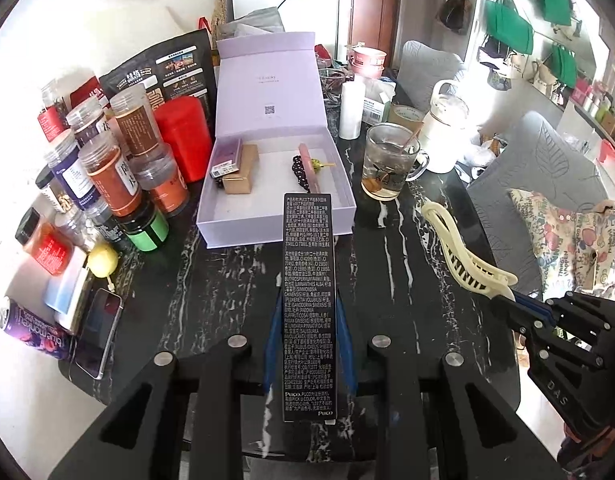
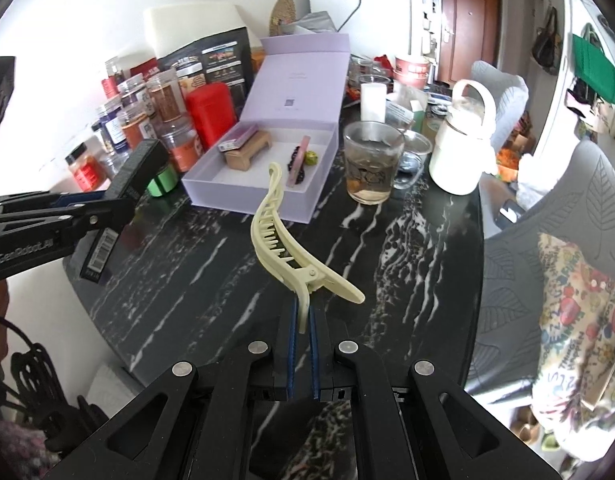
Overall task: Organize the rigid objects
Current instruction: 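Carry the black box and claw clip toward the lavender box with both tools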
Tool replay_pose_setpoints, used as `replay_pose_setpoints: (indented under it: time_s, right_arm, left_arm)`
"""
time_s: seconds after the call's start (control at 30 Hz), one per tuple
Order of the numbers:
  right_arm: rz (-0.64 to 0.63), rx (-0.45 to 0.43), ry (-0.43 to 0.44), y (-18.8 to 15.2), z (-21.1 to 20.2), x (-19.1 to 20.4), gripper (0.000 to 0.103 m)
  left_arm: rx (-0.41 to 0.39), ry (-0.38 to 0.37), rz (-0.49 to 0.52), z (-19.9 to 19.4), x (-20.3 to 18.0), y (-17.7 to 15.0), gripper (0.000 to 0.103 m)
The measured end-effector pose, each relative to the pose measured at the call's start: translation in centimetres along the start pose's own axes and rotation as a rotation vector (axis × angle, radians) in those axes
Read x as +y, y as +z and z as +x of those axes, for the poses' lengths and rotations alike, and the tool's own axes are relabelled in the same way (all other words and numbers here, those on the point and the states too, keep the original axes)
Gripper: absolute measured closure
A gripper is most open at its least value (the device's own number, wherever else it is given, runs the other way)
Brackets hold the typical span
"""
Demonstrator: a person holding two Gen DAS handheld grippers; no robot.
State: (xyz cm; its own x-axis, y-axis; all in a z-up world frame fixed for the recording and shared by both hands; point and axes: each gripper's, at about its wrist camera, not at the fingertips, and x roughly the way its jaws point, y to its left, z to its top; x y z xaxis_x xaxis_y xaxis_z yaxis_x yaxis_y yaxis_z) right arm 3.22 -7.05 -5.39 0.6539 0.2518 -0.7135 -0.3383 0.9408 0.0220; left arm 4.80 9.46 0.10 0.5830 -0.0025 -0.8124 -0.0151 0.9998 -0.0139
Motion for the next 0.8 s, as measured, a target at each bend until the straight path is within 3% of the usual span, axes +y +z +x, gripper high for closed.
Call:
replay_pose_setpoints:
  time_s: [0.33,0.8]
  right_arm:
    - [0.005,0.011,0.0,2.2,0.6,3.3,0.097]
    - [0.01,0.01,-0.008,8.0,4.6,6.4,0.097]
  left_arm:
    - [0.004,-0.026,0.041,1.0,3.2,2.6,0.078]
    - [0.02,-0.055,0.07,4.6,8.1,7.2,0.078]
